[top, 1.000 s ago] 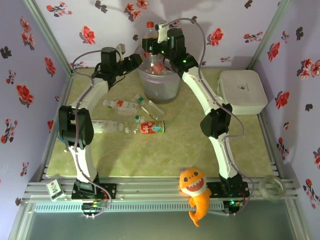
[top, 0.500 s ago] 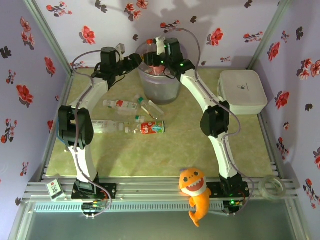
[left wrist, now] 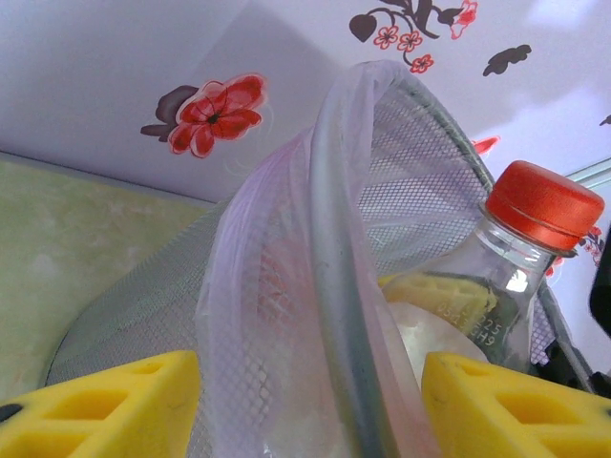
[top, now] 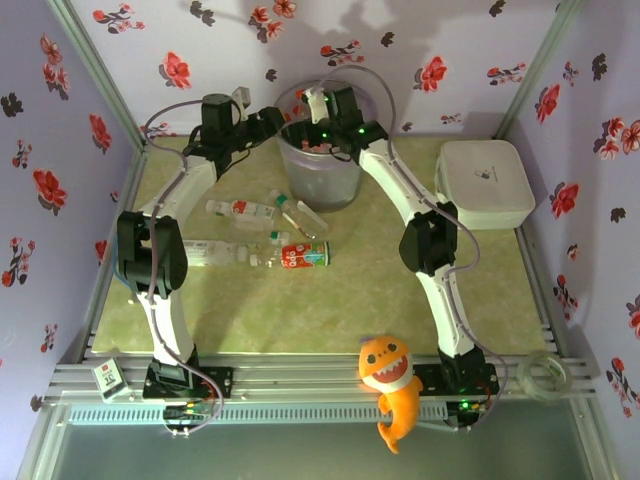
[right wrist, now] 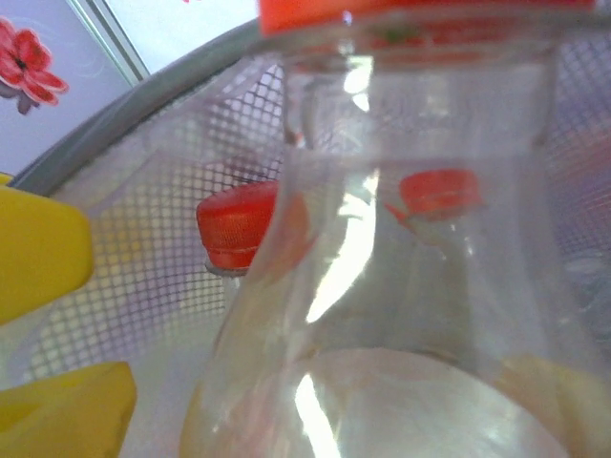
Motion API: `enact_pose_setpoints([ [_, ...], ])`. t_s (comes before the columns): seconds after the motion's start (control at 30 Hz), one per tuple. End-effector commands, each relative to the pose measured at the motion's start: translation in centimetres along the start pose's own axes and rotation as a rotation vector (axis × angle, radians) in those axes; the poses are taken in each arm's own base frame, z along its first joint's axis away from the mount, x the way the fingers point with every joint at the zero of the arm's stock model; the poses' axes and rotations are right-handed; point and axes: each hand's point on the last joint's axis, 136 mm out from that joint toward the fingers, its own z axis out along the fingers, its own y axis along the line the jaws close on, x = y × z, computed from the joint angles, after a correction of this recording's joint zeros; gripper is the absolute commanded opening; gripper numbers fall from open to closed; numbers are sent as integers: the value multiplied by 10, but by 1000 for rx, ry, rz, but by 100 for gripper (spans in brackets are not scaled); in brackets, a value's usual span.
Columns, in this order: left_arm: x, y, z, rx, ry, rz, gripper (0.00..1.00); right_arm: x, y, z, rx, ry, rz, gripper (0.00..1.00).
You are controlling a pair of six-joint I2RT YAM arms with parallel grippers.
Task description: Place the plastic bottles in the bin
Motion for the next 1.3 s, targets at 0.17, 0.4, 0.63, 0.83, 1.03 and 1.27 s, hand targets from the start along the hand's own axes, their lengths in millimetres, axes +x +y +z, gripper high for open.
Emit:
enact_pose_setpoints([
  [0.17, 21, 23, 13, -46, 65, -32, 64, -59, 24, -72, -9, -105, -45, 99],
  [0.4, 21, 24, 13, -46, 64, -31, 64, -73, 12, -89, 43, -155, -37, 95],
  [0.63, 22, 25, 14, -47, 67, -34, 64, -64, -8, -61, 60, -144, 13, 70],
  [0.83, 21, 24, 14, -46, 65, -34, 63, -66, -14, -44, 10, -178, 57, 57],
  [1.03, 20, 23, 13, -44, 63, -31, 64, -24, -9, -17, -68, -48, 90, 52],
  [1.27, 19, 20, 12, -40, 60, -29, 64, 32, -8, 1, -83, 111, 104, 51],
])
